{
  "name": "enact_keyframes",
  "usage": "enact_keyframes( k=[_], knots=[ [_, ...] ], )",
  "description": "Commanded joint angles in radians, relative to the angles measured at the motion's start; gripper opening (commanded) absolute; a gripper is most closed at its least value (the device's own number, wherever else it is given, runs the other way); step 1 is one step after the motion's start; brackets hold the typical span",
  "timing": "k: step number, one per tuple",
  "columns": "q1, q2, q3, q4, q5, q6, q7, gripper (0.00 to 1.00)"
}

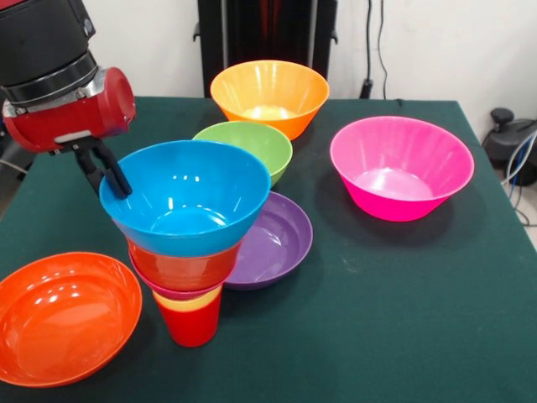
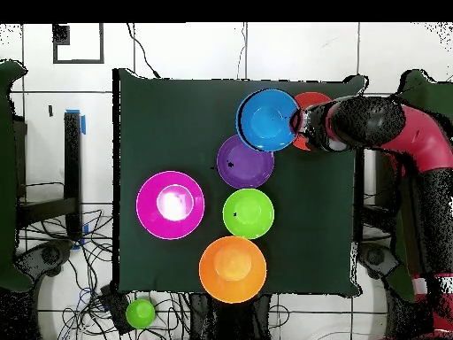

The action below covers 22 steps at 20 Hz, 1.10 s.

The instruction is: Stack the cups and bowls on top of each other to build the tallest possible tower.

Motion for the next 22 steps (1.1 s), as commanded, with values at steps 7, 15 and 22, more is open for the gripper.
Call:
enact_keyframes(
  k=[7,15,22],
  knots=[
    [0.017,-0.041,-0.003,0.041,-0.093,-0.041,-0.292,0.0],
    [0.022,-0.038,-0.003,0.025,-0.093,-0.032,-0.295,0.0],
    [0.022,-0.032,-0.003,0.021,-0.087,-0.025,-0.286,0.0]
  ],
)
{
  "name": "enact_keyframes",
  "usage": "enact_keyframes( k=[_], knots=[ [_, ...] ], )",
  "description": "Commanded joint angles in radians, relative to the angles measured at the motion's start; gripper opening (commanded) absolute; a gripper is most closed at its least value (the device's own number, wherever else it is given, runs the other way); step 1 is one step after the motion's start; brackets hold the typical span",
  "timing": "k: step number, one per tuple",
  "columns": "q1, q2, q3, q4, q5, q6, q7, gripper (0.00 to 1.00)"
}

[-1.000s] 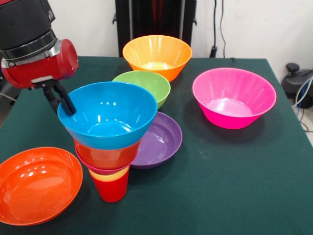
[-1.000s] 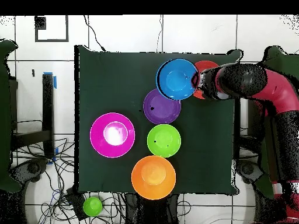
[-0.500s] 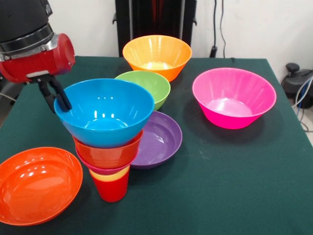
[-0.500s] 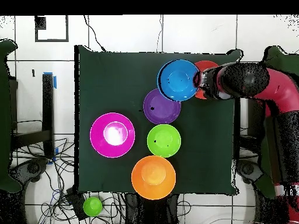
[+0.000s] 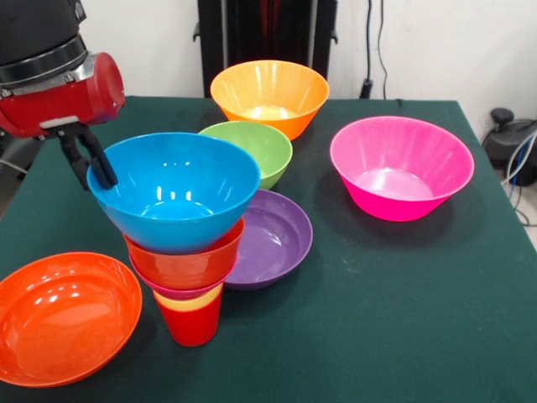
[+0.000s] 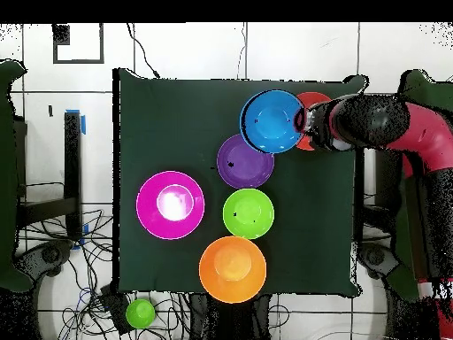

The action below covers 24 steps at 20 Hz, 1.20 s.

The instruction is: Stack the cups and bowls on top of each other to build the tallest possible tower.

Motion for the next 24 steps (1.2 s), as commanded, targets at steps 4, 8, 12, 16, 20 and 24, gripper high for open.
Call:
enact_keyframes(
  k=[4,8,12,16,20,24],
  knots=[
    [0.022,0.009,-0.003,0.012,-0.063,-0.018,-0.285,0.0],
    [0.025,0.011,-0.005,0.01,-0.059,-0.012,-0.28,0.0],
    [0.025,0.013,-0.008,0.013,-0.057,-0.01,-0.273,0.0],
    [0.027,0.015,-0.01,0.019,-0.055,-0.007,-0.266,0.0],
    [0.028,0.016,-0.01,0.022,-0.053,-0.006,-0.264,0.0],
    [0.031,0.017,-0.011,0.023,-0.052,-0.007,-0.257,0.0]
  ],
)
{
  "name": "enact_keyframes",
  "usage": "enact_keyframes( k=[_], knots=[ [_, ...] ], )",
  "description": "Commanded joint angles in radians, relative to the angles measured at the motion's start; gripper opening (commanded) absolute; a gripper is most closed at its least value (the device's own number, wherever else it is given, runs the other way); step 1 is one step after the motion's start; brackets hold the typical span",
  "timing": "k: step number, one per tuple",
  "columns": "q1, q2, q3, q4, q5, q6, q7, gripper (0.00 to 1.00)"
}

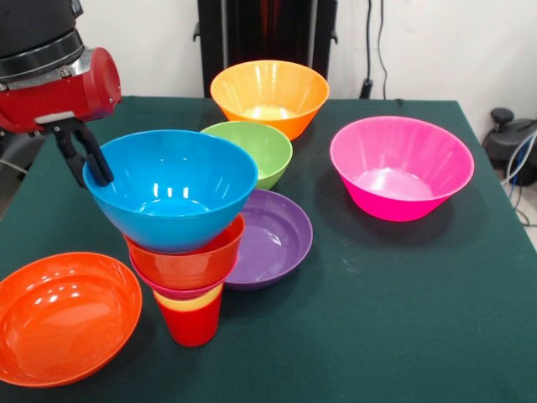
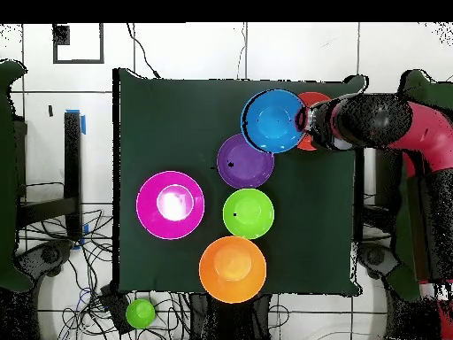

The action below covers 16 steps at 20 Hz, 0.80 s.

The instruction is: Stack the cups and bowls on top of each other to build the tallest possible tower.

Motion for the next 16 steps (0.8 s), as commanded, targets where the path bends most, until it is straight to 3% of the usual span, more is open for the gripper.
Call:
enact_keyframes(
  k=[1,16],
  knots=[
    [0.033,0.026,-0.011,0.024,-0.051,-0.007,-0.255,0.0],
    [0.032,0.033,-0.01,0.029,-0.035,0.001,-0.239,0.0]
  ],
)
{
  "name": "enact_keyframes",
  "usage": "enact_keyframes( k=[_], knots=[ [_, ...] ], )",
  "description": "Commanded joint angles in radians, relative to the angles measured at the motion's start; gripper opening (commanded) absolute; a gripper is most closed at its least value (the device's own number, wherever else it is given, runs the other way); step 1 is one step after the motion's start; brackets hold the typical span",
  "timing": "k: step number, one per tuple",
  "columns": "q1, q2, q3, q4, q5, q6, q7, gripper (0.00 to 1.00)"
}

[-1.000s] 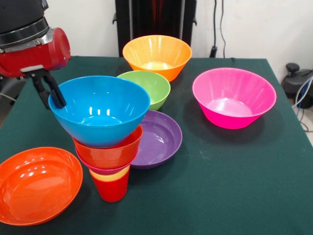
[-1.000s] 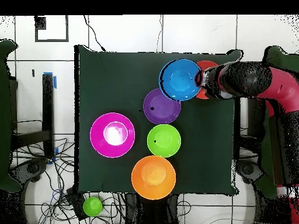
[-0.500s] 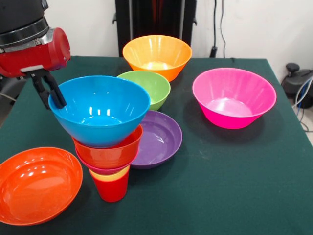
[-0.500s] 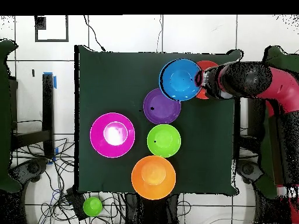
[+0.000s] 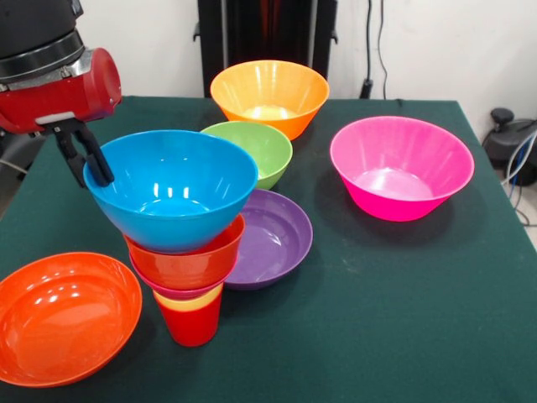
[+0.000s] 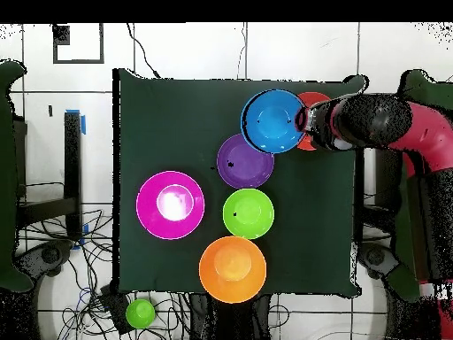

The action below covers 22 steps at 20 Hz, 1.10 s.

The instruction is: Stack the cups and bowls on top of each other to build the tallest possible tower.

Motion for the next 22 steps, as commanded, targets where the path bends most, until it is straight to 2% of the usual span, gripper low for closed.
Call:
enact_keyframes(
  k=[1,22],
  knots=[
    [0.032,0.034,-0.009,0.026,-0.034,0.004,-0.241,0.0],
    [0.026,0.047,-0.002,0.032,-0.017,0.005,-0.235,0.0]
  ],
)
